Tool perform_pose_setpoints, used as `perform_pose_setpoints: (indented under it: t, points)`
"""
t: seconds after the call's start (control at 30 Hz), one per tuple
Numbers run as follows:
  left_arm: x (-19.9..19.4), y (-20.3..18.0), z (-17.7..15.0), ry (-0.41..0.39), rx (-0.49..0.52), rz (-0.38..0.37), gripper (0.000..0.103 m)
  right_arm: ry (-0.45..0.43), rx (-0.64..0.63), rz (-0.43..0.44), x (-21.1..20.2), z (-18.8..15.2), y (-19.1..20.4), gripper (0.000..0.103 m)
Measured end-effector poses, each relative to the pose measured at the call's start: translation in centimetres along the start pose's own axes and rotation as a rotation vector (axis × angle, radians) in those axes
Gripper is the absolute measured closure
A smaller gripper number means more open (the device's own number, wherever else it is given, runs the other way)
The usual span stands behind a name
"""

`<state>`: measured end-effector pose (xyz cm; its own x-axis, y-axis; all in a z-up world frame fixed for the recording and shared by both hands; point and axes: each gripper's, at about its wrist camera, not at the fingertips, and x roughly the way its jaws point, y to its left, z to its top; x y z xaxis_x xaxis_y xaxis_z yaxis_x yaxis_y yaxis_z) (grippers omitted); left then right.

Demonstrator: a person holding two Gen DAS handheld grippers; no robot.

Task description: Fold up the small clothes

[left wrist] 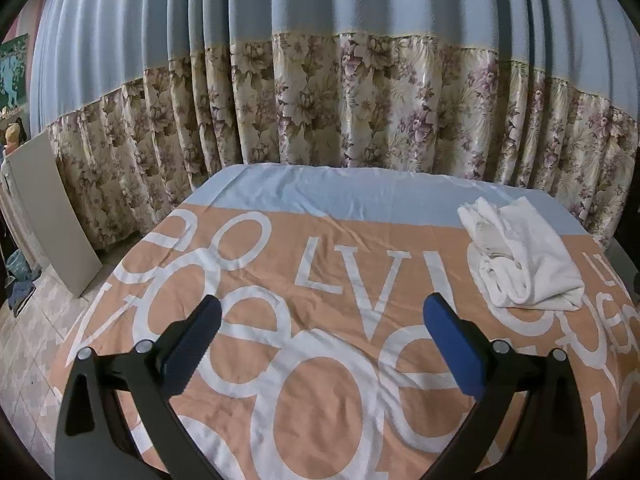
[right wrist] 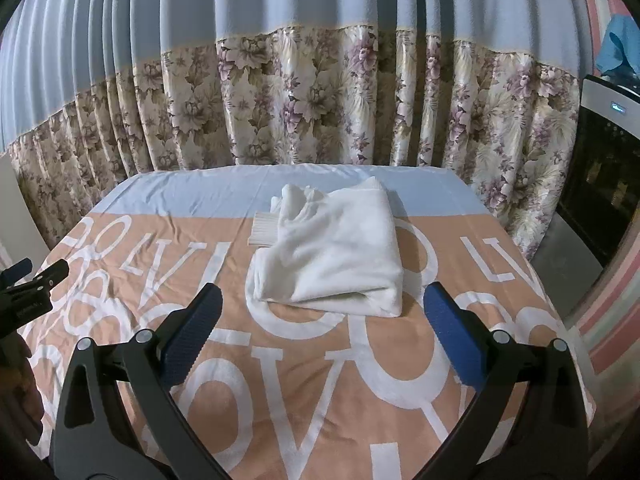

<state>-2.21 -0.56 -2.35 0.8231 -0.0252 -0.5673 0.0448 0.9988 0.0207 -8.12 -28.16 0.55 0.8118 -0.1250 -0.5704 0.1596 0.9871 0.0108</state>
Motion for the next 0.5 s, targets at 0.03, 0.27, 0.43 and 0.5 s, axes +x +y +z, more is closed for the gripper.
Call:
perform_pose_setpoints:
  t: [0.03, 0.27, 0.43, 0.5]
  points:
    - [0.0, 0.0, 0.0, -0.001, -0.003, -0.004, 0.001, -0.003, 0.002, -0.003, -0.2, 0.0, 0.0, 0.003]
    - [-1.2, -0.5, 0.0, 0.006, 0.018, -0.035, 0.001, -0.004, 0.004, 0.003, -0.9, -0.1, 0.0, 0.003]
    - [-1.3, -0.7, 0.0, 0.027, 0.029, -0.037, 0.001, -0.009, 0.001, -0.002, -1.8, -0.3, 0.2, 0.003]
    - [-1.2, -0.8, 0.0, 0.033, 0.046, -0.033, 0.001, -0.01, 0.004, 0.001, -2.0, -0.4, 0.2, 0.003]
